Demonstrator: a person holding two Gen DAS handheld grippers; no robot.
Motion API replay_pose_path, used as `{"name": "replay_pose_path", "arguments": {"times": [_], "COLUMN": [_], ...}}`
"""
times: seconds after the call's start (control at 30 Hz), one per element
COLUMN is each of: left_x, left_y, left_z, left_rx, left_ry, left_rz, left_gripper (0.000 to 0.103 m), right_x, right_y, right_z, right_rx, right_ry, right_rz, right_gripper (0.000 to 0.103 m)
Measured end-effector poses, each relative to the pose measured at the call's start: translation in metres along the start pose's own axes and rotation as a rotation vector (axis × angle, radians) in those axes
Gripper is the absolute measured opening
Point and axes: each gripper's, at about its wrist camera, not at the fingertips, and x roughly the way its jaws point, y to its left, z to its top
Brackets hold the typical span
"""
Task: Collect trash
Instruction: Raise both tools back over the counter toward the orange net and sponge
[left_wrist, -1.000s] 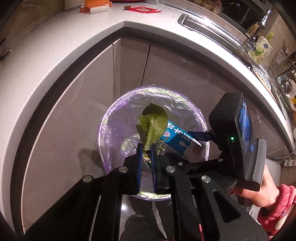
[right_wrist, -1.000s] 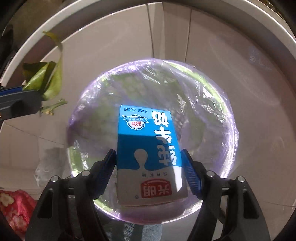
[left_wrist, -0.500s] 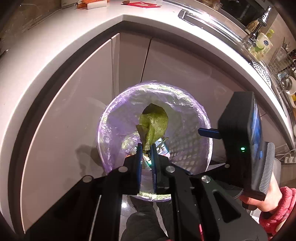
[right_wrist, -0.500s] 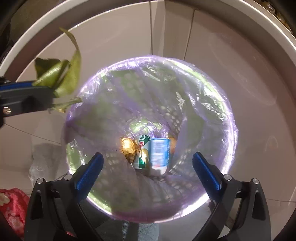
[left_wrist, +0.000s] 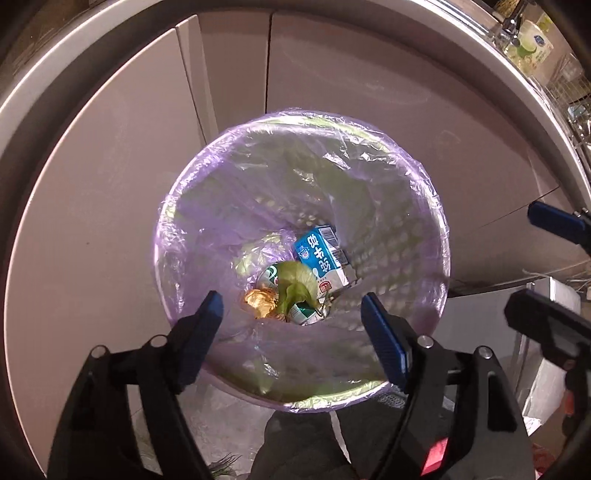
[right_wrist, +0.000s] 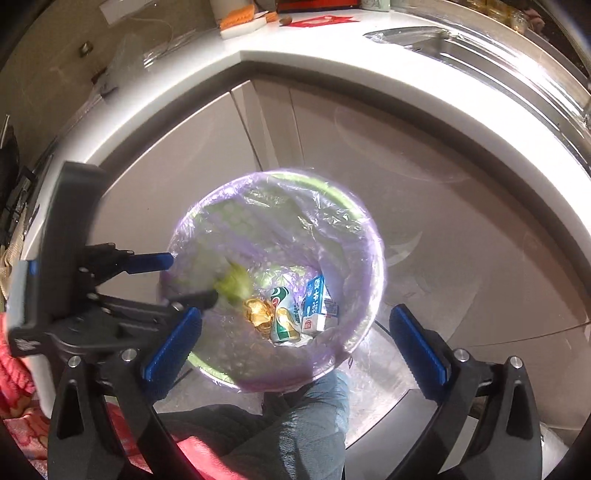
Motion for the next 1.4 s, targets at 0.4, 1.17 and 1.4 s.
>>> {"name": "replay_pose_path", "arguments": {"times": [0.4, 1.17, 1.4], "left_x": [-0.033, -0.117, -0.071], "left_y": [-0.001, 0.181, 0.221], "left_z": [0.029, 0.338, 0.394], "left_rx": [-0.043, -0.403, -0.482], "left_ry": [-0.069, -0.388, -0.304], "left_rz": [-0.066, 0.210, 0.229], "left_gripper": [0.082, 0.096, 0.096], "right_x": [-0.021, -0.020, 0.014], "right_y": [-0.014, -0.071, -0.092], "right_z": [0.016, 0.178, 0.219], "right_rx": [0.041, -0.055, -0.070], "right_ry": [-0.079, -0.180, -0.137], "right_rz": [0.031, 0.154, 0.216], "right_gripper": [0.101, 0.101, 0.101]}}
